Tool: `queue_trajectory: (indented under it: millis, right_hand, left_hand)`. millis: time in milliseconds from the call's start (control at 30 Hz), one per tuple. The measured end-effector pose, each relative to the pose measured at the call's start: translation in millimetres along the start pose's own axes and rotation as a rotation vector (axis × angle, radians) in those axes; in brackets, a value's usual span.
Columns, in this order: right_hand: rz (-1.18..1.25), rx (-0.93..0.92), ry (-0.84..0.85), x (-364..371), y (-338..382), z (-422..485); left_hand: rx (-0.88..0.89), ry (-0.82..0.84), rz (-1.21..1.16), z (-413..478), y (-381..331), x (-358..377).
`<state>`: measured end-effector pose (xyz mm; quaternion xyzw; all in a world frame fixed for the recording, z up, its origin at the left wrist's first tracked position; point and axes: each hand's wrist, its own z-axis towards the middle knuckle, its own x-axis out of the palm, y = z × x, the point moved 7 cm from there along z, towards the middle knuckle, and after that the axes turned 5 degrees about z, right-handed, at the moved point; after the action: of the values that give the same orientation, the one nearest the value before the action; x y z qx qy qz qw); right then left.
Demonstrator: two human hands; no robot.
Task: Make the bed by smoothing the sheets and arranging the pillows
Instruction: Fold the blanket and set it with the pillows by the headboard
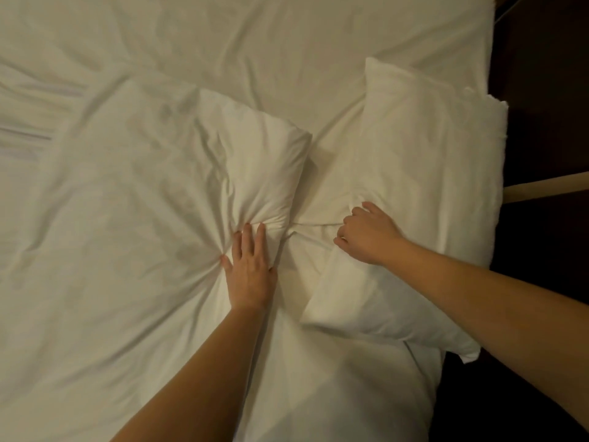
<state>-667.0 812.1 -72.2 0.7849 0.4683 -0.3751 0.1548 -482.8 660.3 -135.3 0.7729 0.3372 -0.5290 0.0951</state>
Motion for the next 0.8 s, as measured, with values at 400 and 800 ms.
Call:
queue_trajectory:
  millis: [400, 800]
  right_hand:
    - [-0.175, 0.354, 0.226, -52.0, -48.1, -72.7]
    - [-0.351, 0.308, 0.162, -14.2, -95.1, -119.3]
  left_hand:
    - [-0.051, 0.008, 0.041, -7.5, -2.4, -16.2]
    - [-0.161, -0.017, 0.067, -10.1, -6.8, -10.5]
